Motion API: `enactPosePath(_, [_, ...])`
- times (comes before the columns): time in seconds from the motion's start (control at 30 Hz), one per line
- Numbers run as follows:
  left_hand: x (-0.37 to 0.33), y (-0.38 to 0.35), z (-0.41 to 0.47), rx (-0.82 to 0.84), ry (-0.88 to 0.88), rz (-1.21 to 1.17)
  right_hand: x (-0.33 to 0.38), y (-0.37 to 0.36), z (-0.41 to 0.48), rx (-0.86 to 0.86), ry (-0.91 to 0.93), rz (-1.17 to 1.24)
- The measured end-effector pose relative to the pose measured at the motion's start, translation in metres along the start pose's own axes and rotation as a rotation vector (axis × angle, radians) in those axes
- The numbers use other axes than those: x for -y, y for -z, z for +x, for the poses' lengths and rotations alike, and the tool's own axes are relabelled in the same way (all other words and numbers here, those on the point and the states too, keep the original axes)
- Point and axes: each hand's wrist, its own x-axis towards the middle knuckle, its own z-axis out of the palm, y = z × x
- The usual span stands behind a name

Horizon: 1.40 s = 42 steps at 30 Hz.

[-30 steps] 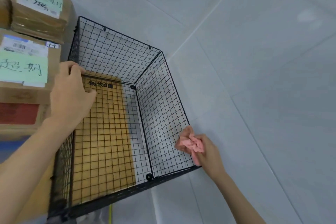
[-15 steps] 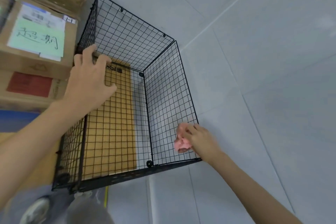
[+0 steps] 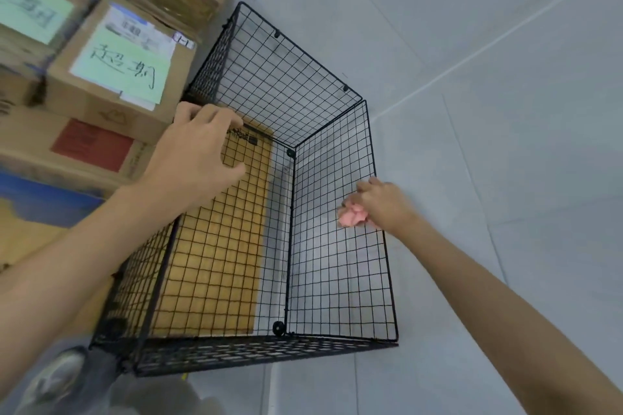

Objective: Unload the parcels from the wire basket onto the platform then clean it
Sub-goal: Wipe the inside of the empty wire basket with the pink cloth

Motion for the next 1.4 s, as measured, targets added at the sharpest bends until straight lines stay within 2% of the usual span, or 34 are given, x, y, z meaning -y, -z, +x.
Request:
enactPosePath(0.03, [0.0,0.0,0.0,0.002,0.008,-0.003,0.0,0.0,0.005,-0.019,-0.025,-0.009])
enactPosePath(0.1, [-0.001,0.001,0.0,-0.006,0.015,-0.017,0.019,-0.007,0.005,0.047,0.011,-0.02])
enactPosePath(0.3, [-0.001,0.001,-0.001,-0.038,0.035,-0.05,0.133,-0.034,-0.033,0.543,0.324,0.139])
enactPosePath(0.4, [-0.001,0.0,-0.001,-0.04,0.047,-0.04,0.152,-0.046,-0.037,0.589,0.448,0.17])
enactPosePath(0.47, [-0.001,0.0,-0.001,-0.043,0.045,-0.05,0.14,-0.047,-0.019,0.548,0.453,0.112])
enactPosePath(0.6, [-0.001,0.0,-0.002,-0.082,0.038,-0.073,0.094,-0.035,0.017,0.32,0.265,-0.029])
enactPosePath(0.67, [-0.001,-0.001,-0.002,-0.078,0.041,-0.058,0.089,-0.043,0.016,0.264,0.211,-0.014])
enactPosePath(0.73, [-0.001,-0.001,-0.002,-0.072,0.044,-0.05,0.111,-0.061,0.005,0.269,0.288,0.033])
enactPosePath(0.87, [0.0,-0.001,-0.002,-0.087,0.04,-0.066,0.173,-0.088,-0.022,0.443,0.533,0.134])
enactPosePath(1.0, [0.0,0.001,-0.003,-0.087,0.039,-0.072,0.165,-0.09,0.003,0.433,0.64,0.002])
enactPosePath(1.1, [-0.003,0.004,-0.005,-0.088,0.056,-0.089,0.126,-0.081,0.042,0.307,0.453,-0.099])
enactPosePath(1.17, [-0.006,0.006,-0.006,-0.085,0.068,-0.097,0.097,-0.075,0.063,0.259,0.262,-0.092])
enactPosePath(1.23, [-0.008,0.007,-0.007,-0.093,0.068,-0.103,0.088,-0.076,0.07,0.198,0.161,-0.08])
enactPosePath(1.3, [-0.007,0.007,-0.006,-0.1,0.071,-0.114,0.106,-0.085,0.064,0.152,0.213,-0.094])
enactPosePath(1.4, [-0.003,0.004,-0.006,-0.098,0.072,-0.122,0.159,-0.12,0.044,0.266,0.43,0.076])
